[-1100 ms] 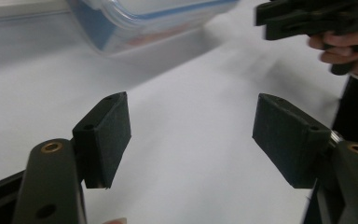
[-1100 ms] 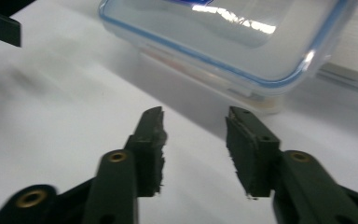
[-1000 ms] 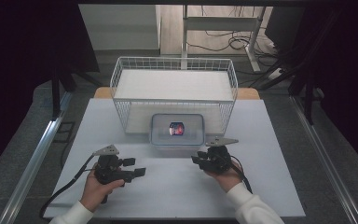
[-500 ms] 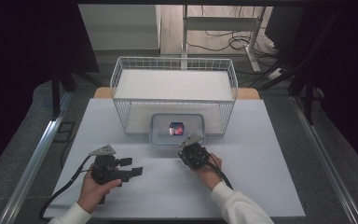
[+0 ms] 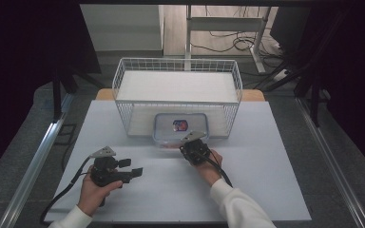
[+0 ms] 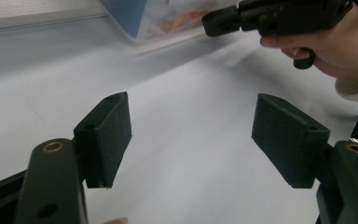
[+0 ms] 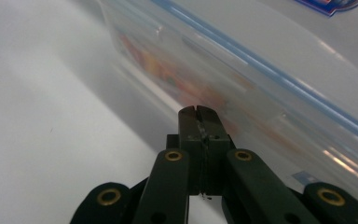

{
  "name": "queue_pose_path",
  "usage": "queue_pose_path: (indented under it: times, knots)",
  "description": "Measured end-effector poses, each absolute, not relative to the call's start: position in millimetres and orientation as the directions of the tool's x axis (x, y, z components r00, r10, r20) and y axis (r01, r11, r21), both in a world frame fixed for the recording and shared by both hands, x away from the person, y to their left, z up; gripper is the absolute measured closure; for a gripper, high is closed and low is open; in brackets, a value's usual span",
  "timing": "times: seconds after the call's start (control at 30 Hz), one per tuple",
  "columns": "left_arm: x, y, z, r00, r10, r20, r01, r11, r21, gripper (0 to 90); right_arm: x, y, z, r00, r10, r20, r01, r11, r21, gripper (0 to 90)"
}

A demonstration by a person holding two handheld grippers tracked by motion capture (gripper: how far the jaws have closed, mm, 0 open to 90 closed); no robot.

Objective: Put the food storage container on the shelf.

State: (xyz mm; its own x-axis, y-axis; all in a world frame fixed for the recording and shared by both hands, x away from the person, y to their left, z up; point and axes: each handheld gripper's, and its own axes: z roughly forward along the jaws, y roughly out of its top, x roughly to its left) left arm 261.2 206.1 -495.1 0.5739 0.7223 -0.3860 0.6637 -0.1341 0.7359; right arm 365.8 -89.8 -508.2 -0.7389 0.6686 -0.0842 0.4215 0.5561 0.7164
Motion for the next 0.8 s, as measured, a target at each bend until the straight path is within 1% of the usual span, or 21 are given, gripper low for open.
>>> queue_pose_path:
  times: [0.4,0.73,0.8]
  knots:
    - [262,208,-495,0.571,0.723,-0.388,0.666,-0.132,0.734,27.8,384,-83,-509,-0.725,0.685,-0.073,0.425,0.528,0.735,88.8]
    - [263,211,-495,0.568,0.72,-0.398,0.667,-0.12,0.735,27.8,411,-75,-512,-0.68,0.734,0.004,0.478,0.438,0.761,88.8]
    - [263,211,-495,0.568,0.72,-0.4,0.667,-0.118,0.735,27.8,414,-71,-512,-0.676,0.737,-0.009,0.475,0.446,0.759,88.8]
